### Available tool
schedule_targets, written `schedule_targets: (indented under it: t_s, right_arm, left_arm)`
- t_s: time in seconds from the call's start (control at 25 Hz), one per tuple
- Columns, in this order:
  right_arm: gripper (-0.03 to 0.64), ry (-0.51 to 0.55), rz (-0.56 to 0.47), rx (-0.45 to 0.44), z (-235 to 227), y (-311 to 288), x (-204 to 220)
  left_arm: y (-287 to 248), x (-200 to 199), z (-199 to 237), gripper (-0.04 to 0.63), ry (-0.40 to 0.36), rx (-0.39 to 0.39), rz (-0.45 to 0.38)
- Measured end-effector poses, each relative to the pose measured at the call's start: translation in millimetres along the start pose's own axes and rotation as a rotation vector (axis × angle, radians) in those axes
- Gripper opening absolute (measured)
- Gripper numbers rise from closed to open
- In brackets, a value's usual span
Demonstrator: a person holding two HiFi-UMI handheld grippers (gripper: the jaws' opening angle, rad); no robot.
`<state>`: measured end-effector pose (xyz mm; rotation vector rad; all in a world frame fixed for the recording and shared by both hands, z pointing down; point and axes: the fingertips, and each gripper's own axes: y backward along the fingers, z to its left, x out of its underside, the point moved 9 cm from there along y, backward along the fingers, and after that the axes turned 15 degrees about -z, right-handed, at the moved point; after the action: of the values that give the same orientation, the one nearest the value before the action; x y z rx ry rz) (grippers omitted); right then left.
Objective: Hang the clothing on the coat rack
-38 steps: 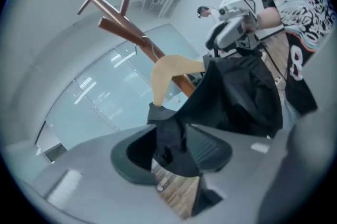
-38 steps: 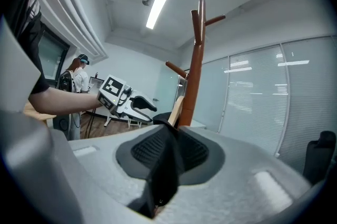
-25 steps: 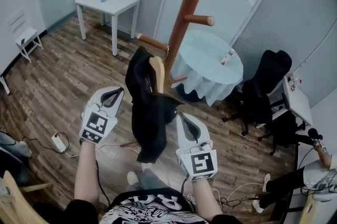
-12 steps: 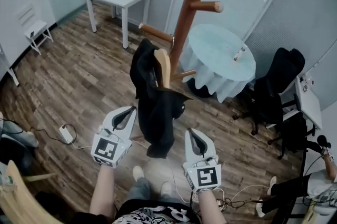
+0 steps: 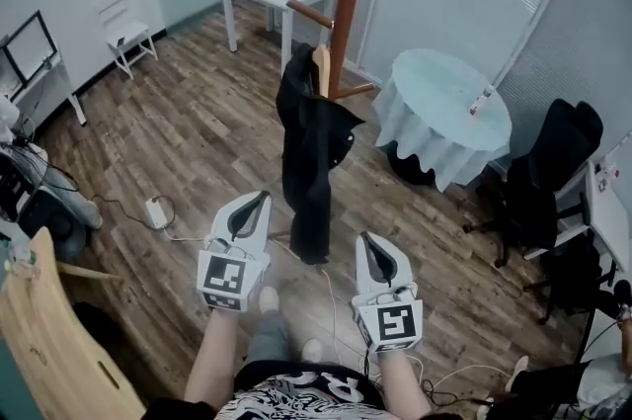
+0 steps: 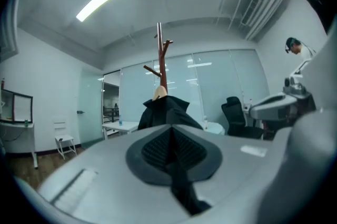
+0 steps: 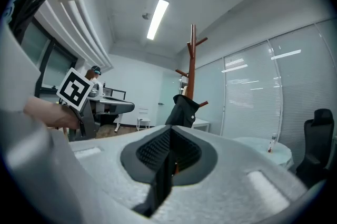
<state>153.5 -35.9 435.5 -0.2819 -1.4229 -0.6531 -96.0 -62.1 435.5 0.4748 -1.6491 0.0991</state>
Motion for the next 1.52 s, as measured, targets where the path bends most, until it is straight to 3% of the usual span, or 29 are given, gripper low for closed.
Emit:
schedule_targets:
  t_s: [0.28,0.56,0.92,1.52]
  right_arm:
    - [0.0,-0.023,-0.016,-0.06,18,78,-17]
    - [0.0,-0.039,-0.021,-0.062,22,106,-38]
    - [0.0,-0.069,-0.01,-0.106,33,115,-32]
    - [-0.002,-0.038,0.002,-0.099,30,91,-22]
  left_arm:
    - [71,-26,-69,-0.011,-0.05,-0.037,0.018]
    - [99,-47,-101,-0.011,-0.05,-0.063,0.003]
    - [113,-48,-107,-0.011,-0.032,-0.092,0.005]
    - [99,-32,-96,-0.011,-0.017,-0.086,0.018]
